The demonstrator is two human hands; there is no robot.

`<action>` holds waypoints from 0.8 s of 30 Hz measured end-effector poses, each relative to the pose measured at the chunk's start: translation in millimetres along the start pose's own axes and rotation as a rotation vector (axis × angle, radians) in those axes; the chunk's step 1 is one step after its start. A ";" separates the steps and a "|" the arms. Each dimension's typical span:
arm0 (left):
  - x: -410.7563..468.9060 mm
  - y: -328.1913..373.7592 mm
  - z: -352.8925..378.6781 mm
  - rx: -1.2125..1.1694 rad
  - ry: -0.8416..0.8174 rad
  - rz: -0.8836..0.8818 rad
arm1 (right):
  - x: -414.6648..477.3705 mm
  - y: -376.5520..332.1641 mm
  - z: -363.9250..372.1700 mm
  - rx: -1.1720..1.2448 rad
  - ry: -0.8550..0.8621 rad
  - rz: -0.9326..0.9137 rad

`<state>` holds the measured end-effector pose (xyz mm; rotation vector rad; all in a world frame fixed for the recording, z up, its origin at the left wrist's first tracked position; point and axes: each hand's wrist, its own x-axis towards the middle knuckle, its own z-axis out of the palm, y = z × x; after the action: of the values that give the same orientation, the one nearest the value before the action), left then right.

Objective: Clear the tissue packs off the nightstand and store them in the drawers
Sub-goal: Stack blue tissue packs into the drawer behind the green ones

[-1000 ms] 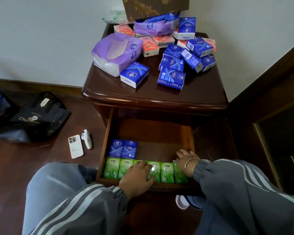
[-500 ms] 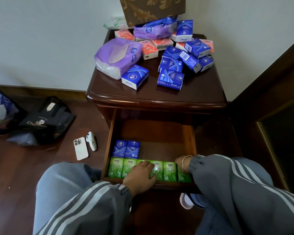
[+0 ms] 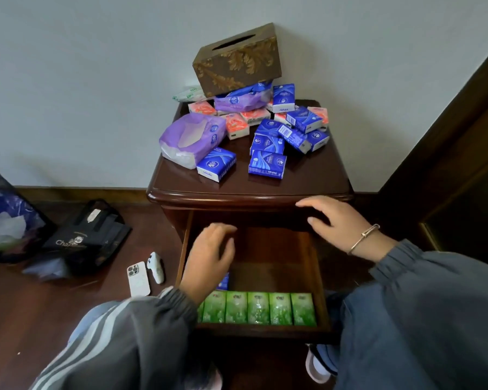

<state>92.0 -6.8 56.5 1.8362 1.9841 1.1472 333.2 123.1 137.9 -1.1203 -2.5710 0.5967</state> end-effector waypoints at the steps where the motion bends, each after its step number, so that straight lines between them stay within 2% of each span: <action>1: 16.4 3.6 -11.5 0.047 0.100 0.023 | 8.6 3.9 -8.9 -0.013 0.091 0.010; 3: 48.8 9.4 -28.1 0.168 0.247 0.012 | 27.9 8.3 -14.0 -0.047 0.179 0.052; 5: 76.7 14.3 -34.3 0.308 0.293 -0.069 | 46.7 7.4 -5.1 -0.092 0.180 0.079; 8: 102.3 17.7 -29.6 0.459 0.185 -0.214 | 67.4 0.2 17.5 -0.177 0.163 0.069; 11: 104.5 12.4 -17.5 0.551 0.081 -0.285 | 73.6 -7.2 38.1 -0.211 0.152 0.117; 15: 98.0 6.7 -14.6 0.405 0.195 -0.232 | 74.8 -5.8 42.7 -0.240 0.293 0.113; 19: 103.6 7.8 -21.8 0.204 0.186 -0.231 | 89.0 -7.9 33.9 -0.149 0.269 0.085; 21: 108.7 9.4 -25.5 0.083 0.177 -0.269 | 96.6 -11.3 30.5 -0.083 0.255 0.101; 24: 116.6 9.1 -35.3 -0.088 0.120 -0.420 | 105.4 -13.4 27.2 -0.020 0.238 0.165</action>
<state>53.1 85.3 126.7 1.2493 2.2017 1.2060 243.8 186.2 129.2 -1.3322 -2.3045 0.4442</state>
